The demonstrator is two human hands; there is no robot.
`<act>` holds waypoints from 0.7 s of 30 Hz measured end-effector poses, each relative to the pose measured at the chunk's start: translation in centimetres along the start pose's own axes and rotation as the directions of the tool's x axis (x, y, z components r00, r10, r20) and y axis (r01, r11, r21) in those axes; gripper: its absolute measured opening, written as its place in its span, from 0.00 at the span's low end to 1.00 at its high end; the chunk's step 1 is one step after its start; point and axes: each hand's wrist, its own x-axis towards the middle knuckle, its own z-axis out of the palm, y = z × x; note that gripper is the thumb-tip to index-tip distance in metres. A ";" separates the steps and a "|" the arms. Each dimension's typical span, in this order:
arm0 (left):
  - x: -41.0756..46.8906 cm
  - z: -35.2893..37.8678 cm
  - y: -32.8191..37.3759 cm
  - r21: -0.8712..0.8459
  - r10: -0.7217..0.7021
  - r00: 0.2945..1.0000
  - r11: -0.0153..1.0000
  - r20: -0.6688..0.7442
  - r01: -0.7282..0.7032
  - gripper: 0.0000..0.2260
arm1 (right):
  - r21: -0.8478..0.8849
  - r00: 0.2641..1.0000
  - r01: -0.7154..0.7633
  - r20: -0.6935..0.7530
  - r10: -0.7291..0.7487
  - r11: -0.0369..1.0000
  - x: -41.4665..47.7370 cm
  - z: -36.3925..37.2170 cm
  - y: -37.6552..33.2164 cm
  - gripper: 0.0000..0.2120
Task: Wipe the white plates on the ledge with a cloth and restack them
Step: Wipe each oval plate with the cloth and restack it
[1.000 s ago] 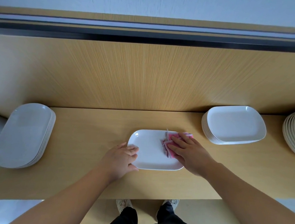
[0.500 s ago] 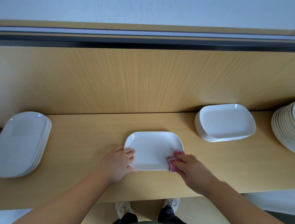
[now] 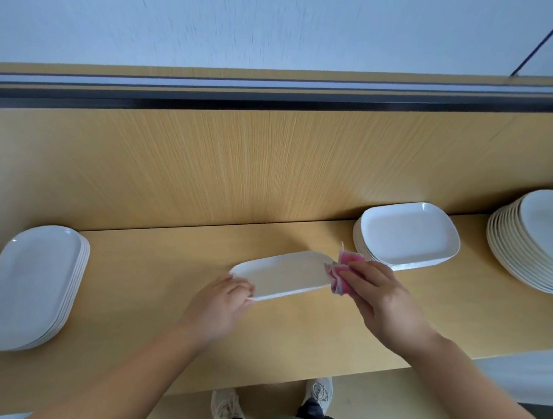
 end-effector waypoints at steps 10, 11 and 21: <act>3.3 -3.9 3.1 -0.409 -0.346 0.919 0.879 -0.189 0.247 0.17 | -0.064 0.985 0.101 -0.135 -0.109 0.993 2.2 -3.3 -0.9 0.15; 3.3 -3.9 3.2 -0.410 -0.350 0.917 0.877 -0.189 0.250 0.18 | -0.065 0.983 0.112 -0.136 -0.120 0.992 2.3 -3.3 -0.9 0.15; 3.4 -3.1 3.9 -0.488 -0.498 0.865 0.770 -0.057 0.411 0.11 | -0.018 0.988 0.137 -0.069 -0.138 0.990 2.0 -1.8 -0.5 0.16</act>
